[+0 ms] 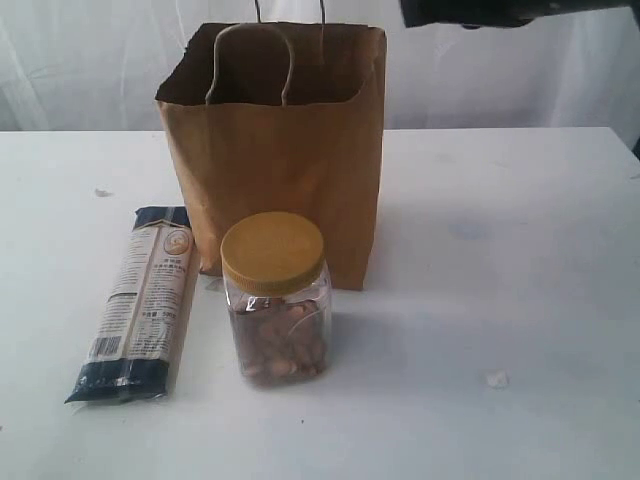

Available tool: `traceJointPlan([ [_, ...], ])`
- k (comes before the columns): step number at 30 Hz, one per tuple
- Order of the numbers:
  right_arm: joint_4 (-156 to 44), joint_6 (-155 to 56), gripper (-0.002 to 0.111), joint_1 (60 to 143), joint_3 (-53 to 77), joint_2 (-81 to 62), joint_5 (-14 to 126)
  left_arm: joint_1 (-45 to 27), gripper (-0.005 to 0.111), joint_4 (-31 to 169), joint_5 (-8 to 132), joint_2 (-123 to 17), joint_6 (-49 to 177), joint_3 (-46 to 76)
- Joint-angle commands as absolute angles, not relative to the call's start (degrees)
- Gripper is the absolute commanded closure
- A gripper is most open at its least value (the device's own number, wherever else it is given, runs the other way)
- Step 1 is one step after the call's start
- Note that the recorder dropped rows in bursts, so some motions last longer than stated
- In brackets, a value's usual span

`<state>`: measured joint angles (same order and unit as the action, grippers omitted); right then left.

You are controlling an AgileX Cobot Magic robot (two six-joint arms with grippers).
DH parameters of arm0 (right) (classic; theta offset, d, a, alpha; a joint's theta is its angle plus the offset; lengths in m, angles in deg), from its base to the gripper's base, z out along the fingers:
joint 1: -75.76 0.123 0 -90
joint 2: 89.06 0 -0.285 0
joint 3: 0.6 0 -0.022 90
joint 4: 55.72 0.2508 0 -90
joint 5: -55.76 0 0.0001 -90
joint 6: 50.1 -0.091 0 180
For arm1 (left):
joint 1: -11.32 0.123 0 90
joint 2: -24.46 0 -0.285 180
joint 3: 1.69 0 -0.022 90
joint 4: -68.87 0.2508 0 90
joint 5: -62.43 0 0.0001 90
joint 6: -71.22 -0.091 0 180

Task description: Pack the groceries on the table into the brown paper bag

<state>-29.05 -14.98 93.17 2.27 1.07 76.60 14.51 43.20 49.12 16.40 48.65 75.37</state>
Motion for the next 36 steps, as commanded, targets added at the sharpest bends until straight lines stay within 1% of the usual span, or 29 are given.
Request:
traceJointPlan([
  [1,-35.8,-20.5,0.106,86.5,2.2,0.6,84.9,14.7,0.107,42.8,49.0,16.7,48.9,75.5],
  [2,-38.4,-22.6,0.108,85.1,2.7,0.6,85.9,14.7,0.107,42.8,49.0,16.7,48.9,75.5],
  [5,-45.0,-28.2,0.108,80.9,4.9,0.6,89.0,14.7,0.107,42.8,49.0,16.7,48.9,75.5],
  [8,-46.7,-31.0,0.108,78.2,8.5,0.9,94.6,14.7,0.107,42.8,49.0,16.7,48.9,75.5],
  [11,-46.5,-31.1,0.108,77.8,13.8,1.9,96.9,14.7,0.107,42.8,49.0,16.7,48.9,75.5],
  [17,-44.4,-31.1,0.108,78.6,24.3,5.4,94.1,14.7,0.107,42.8,49.0,16.7,48.9,75.5],
  [19,-43.6,-31.1,0.108,78.6,26.5,6.8,92.4,14.7,0.107,42.8,49.0,16.7,48.9,75.5],
  [22,-42.4,-31.1,0.108,78.7,27.4,9.1,93.4,14.7,0.107,42.8,49.0,16.7,48.9,75.5],
  [26,-43.1,-30.9,0.108,82.2,25.4,10.5,96.3,14.7,0.107,42.8,49.0,16.7,48.9,75.5],
  [29,-46.8,-31.5,0.108,87.7,23.3,10.5,99.1,14.7,0.107,42.8,49.0,16.7,48.9,75.5],
  [33,-54.4,-38.4,0.108,95.0,22.4,10.5,101.4,14.7,0.107,42.8,49.0,16.7,48.9,75.5],
  [36,-56.3,-40.1,0.108,97.4,22.4,10.5,103.2,14.7,0.107,42.8,49.0,16.7,48.9,75.5],
])
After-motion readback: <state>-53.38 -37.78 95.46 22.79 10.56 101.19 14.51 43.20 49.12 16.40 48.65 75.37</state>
